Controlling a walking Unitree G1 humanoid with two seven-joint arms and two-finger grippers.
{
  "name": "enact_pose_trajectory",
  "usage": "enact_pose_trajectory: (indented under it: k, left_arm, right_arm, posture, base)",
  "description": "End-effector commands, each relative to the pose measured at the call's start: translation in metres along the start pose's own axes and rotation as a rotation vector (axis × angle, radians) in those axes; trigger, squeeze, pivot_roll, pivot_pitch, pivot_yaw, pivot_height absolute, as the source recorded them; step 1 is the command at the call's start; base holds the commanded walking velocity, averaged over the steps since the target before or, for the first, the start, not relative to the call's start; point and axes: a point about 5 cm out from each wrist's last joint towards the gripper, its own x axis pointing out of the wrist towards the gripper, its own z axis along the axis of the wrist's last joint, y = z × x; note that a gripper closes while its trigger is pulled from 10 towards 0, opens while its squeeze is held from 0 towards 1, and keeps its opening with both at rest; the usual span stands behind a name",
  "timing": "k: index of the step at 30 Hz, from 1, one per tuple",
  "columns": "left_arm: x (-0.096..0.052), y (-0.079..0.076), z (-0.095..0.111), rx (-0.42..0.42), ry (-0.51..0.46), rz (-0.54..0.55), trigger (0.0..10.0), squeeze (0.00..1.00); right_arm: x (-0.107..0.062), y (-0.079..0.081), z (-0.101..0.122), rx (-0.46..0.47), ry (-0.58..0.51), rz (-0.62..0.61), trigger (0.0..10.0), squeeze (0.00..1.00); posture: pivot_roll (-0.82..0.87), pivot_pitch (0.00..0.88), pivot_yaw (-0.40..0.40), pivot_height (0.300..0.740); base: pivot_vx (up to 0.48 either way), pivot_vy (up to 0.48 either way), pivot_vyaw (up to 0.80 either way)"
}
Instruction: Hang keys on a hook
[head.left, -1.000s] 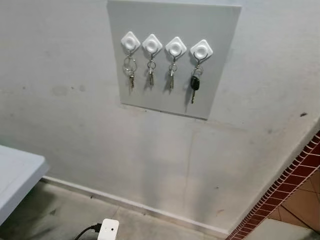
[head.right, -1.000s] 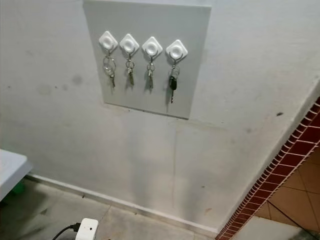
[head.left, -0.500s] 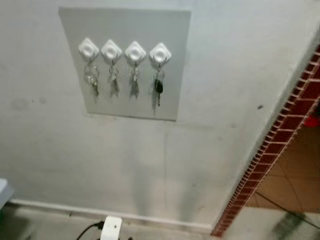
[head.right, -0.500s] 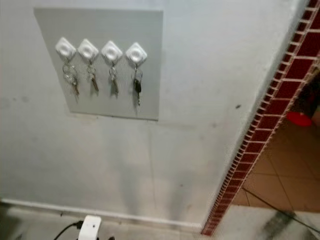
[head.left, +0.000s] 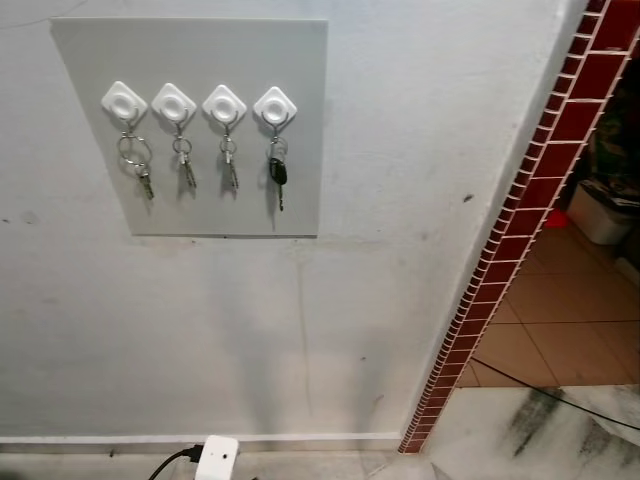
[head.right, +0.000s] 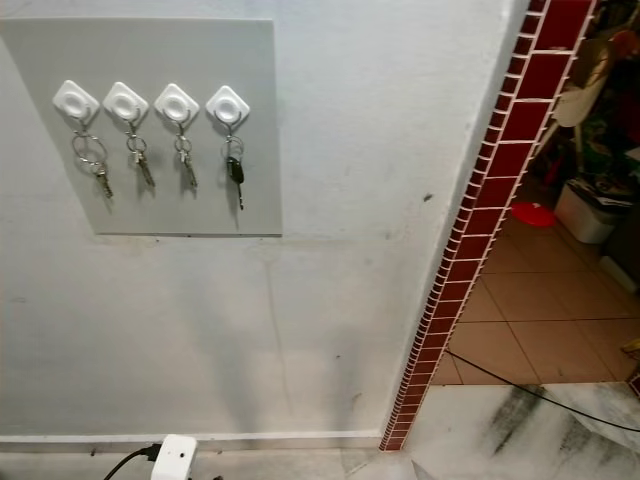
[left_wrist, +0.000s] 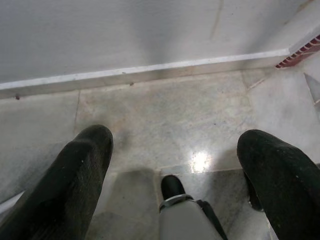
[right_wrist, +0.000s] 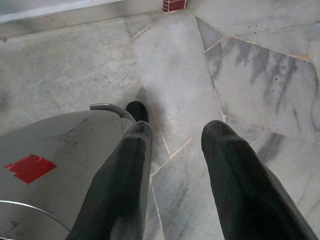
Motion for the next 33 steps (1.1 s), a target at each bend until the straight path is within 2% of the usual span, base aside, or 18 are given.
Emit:
enact_pose_trajectory:
  k: [1,33]
  left_arm:
    - [0.0008,-0.0007,0.0028,0.010,-0.008,-0.002,10.0,0.00]
    - [-0.0002,0.0010,-0.0007,0.000,0.003,0.005,10.0,0.00]
  right_arm:
    - [0.0002,-0.0001,0.0010,0.018,-0.005,-0.007,10.0,0.00]
    - [-0.0012,-0.0034,-0.0042,0.033,0.014,-0.010,10.0,0.00]
  posture:
    - [-0.05,0.000,0.020,0.740]
    - [-0.04,0.000,0.017,0.740]
  base:
    - [0.000,-0.300,0.00]
    - [0.000,-0.399,0.00]
